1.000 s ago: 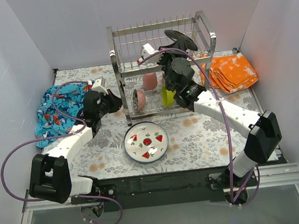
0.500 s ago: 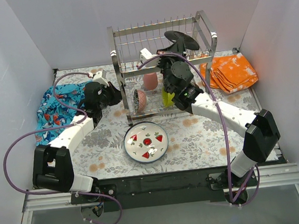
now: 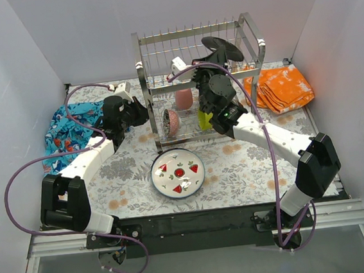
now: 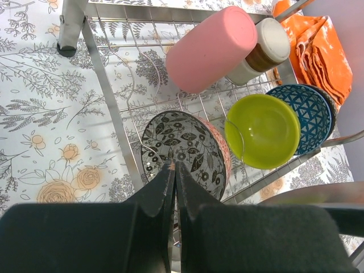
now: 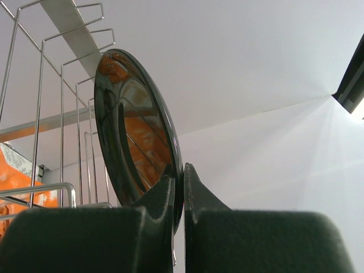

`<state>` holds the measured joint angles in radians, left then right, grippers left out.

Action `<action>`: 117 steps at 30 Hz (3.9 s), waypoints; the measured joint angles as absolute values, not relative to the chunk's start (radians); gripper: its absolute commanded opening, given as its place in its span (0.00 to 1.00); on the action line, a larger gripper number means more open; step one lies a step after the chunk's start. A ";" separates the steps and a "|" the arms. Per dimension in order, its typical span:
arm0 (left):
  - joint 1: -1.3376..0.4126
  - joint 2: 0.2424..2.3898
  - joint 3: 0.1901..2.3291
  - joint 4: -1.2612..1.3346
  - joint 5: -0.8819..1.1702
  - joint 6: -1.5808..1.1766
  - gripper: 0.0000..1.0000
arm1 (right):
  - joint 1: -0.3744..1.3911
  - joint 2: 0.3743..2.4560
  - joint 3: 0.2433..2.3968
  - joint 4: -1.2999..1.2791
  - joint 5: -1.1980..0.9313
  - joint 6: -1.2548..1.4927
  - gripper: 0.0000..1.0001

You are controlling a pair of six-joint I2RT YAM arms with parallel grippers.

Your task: Load the mixed dishes into the dish rack

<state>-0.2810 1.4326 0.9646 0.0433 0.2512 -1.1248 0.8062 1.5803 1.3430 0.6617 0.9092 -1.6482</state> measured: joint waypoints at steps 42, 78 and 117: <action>-0.280 1.384 0.924 0.023 0.276 -1.124 0.00 | 0.669 1.641 2.020 0.031 0.949 -0.783 0.01; -0.286 1.372 0.831 0.088 0.286 -1.169 0.00 | 0.582 1.767 2.136 -0.384 0.981 -0.463 0.01; -0.286 1.372 0.773 0.152 0.305 -1.209 0.00 | 0.569 1.776 2.197 -0.342 1.073 -0.571 0.43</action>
<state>-0.2855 1.3724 0.7727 0.1520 0.3054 -1.2087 0.5690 1.7763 2.1971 -0.3420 1.0729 -0.5713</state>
